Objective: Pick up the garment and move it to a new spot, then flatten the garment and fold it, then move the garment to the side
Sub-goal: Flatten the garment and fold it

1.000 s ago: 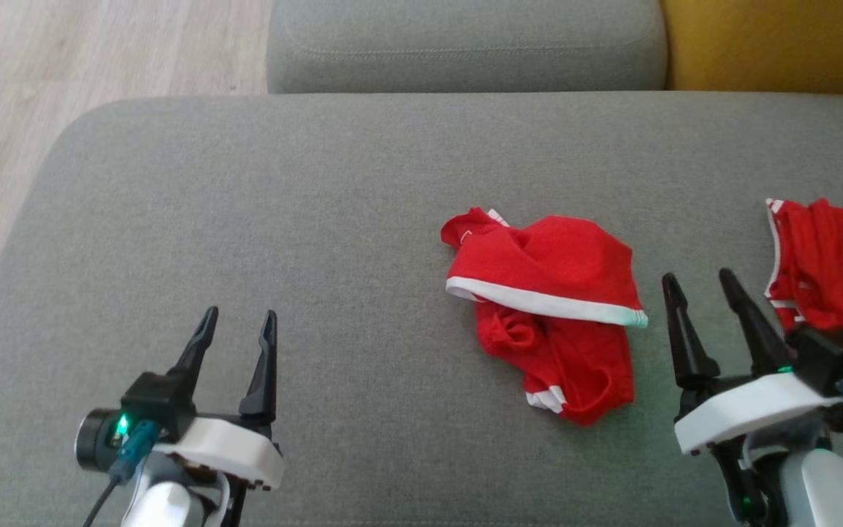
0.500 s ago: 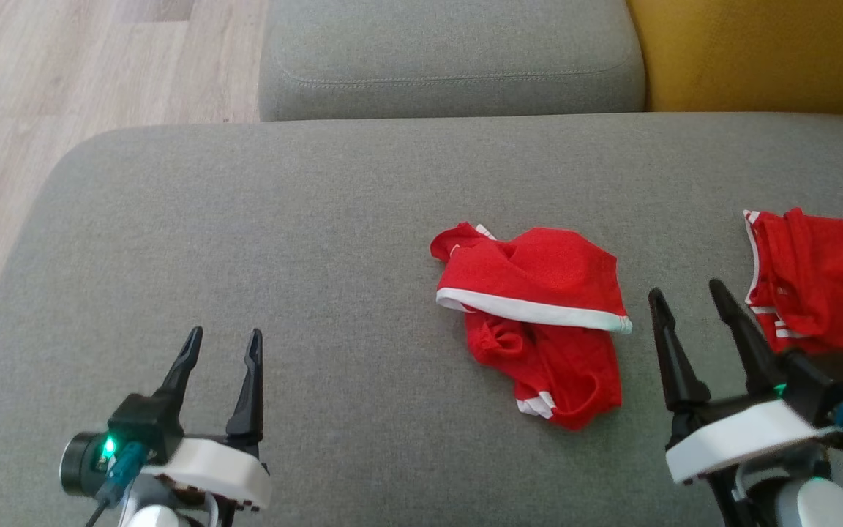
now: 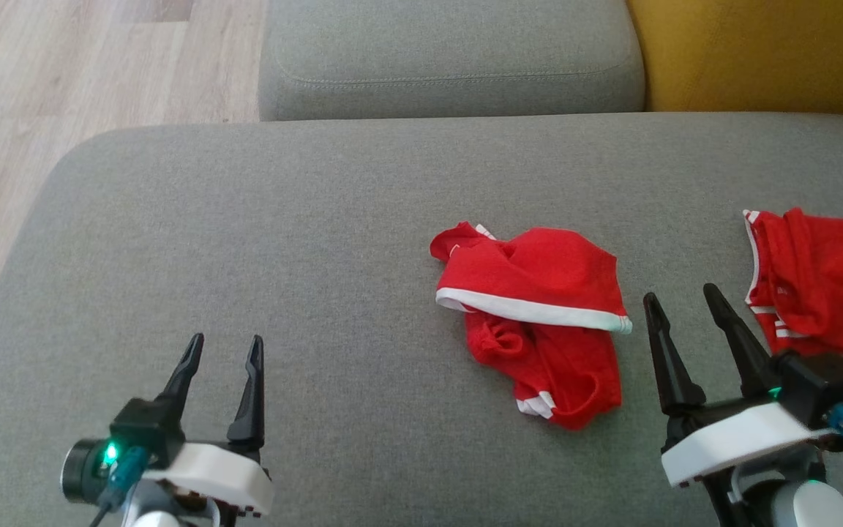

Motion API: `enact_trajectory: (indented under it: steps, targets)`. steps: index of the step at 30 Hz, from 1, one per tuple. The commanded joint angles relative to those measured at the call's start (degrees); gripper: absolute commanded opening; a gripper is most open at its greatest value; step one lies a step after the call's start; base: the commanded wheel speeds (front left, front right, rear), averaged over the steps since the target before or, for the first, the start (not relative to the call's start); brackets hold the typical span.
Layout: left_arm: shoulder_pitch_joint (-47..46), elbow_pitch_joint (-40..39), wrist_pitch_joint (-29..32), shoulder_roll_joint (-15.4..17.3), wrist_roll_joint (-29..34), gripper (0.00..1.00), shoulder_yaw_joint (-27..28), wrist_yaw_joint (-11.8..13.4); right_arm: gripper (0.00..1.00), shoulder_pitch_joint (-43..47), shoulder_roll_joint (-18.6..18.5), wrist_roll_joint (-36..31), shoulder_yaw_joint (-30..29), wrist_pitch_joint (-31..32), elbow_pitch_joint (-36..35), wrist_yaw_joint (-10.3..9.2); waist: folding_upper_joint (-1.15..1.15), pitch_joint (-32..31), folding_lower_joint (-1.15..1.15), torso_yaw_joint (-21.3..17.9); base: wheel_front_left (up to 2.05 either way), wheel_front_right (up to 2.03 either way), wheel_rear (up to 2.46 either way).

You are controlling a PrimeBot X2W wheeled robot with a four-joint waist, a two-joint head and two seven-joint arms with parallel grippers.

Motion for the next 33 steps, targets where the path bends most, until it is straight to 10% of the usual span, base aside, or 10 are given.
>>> enact_trajectory:
  steps: [1, 13, 33]
  targets:
    - [-2.74, -2.15, 0.05, 0.86, -0.18, 1.00, 1.52, 0.19, 1.00, -1.58, -0.16, -0.10, 1.16, 0.03, -2.24, -0.04, 0.00, 0.10, 0.00, 0.03, 0.00, 0.00, 0.00]
    - [-13.43, 4.55, 3.76, -7.51, -2.14, 1.00, -9.74, -9.23, 1.00, -3.30, 0.01, 0.67, 1.70, 0.55, -1.83, -0.04, 0.00, 4.28, 0.00, -3.97, 0.00, 0.00, 0.00]
    - [-26.03, 29.77, 1.99, -11.29, -17.16, 1.00, -17.74, -14.01, 1.00, -5.98, 0.13, 3.98, 3.01, -2.50, 0.63, -0.04, 0.00, 10.27, 0.00, -12.80, 0.00, 0.00, 0.00]
